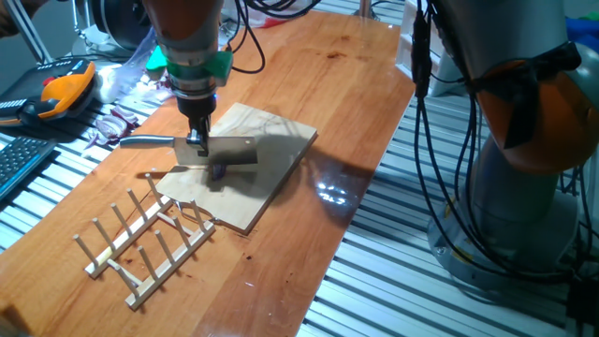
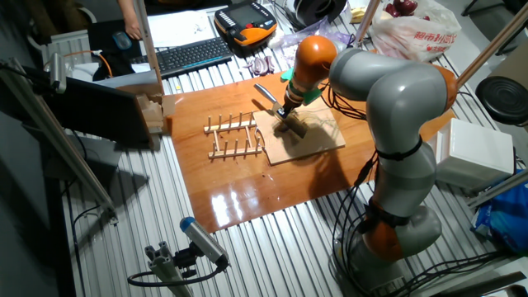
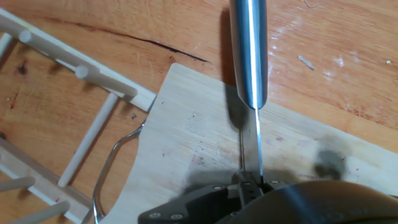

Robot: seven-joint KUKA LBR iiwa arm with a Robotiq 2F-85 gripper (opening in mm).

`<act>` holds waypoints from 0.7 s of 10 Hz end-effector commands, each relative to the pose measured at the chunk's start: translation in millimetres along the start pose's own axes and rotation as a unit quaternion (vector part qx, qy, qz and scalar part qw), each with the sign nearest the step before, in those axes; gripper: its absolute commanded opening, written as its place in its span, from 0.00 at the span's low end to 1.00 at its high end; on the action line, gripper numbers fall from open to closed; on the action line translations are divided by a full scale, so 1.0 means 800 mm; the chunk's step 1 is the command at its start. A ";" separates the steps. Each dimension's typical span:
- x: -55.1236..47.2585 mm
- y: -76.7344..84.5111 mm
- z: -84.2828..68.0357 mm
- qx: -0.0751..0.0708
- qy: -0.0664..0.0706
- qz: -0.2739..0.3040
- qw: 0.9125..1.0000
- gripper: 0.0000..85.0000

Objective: Chop the onions

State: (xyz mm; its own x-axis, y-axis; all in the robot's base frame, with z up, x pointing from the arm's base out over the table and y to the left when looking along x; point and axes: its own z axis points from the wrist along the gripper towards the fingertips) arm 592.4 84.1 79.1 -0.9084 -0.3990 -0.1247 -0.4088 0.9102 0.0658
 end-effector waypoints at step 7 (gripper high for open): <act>-0.001 0.004 0.019 0.007 -0.020 -0.007 1.000 0.00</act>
State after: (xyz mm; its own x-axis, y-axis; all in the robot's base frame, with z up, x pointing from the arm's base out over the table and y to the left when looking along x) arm 594.8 88.7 65.2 -0.8992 -0.4054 -0.1648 -0.4179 0.9072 0.0486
